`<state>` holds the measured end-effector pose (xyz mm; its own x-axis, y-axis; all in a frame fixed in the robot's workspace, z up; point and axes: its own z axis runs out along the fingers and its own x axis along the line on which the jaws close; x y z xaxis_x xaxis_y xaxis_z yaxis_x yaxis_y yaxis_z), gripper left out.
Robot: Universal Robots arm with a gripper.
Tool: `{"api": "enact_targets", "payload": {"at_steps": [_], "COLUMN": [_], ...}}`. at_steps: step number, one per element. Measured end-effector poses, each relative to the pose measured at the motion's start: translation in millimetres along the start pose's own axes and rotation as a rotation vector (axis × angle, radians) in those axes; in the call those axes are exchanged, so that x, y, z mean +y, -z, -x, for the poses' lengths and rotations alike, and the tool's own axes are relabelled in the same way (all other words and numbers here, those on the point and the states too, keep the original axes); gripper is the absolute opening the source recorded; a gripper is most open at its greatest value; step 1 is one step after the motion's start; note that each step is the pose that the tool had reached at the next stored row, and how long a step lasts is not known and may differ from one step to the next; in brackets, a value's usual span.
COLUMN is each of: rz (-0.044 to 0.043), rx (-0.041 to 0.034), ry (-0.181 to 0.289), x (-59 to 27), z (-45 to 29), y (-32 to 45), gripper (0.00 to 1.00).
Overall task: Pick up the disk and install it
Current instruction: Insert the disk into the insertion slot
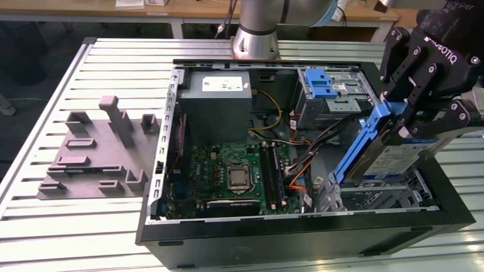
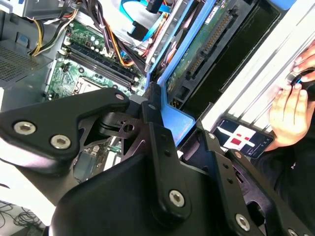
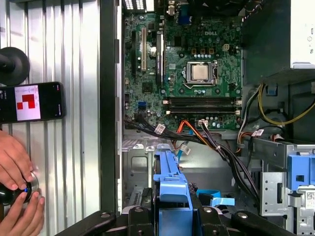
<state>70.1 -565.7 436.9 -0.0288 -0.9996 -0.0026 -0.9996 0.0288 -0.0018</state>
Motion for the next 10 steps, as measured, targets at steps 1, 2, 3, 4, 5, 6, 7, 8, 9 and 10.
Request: {"api": "enact_targets", "payload": {"at_steps": [1, 2, 3, 4, 5, 6, 7, 8, 9, 10], "rz": [0.0000, 0.0000, 0.0000, 0.0000, 0.0000, 0.0000, 0.0000, 0.0000, 0.0000, 0.0000], "rx": [0.0001, -0.0001, -0.0001, -0.0001, -0.0001, -0.0001, -0.0002, -0.0001, -0.0001, -0.0001], "ry": [0.000, 0.000, 0.000, 0.000, 0.000, 0.000, 0.000, 0.000, 0.000, 0.000], "x": [0.0, 0.0, 0.0, 0.0, 0.0, 0.0, 0.0, 0.0, 0.0, 0.0], "z": [0.0, -0.1, -0.1, -0.2, -0.2, -0.2, -0.3, -0.3, -0.3, -0.3], "y": [-0.7, -1.6, -2.5, -3.4, -4.2, -5.0, -6.0, -6.8, -7.7, -8.7], "gripper": [0.36, 0.36, 0.36, 0.36, 0.36, 0.36, 0.36, 0.36, 0.36, 0.36]}}
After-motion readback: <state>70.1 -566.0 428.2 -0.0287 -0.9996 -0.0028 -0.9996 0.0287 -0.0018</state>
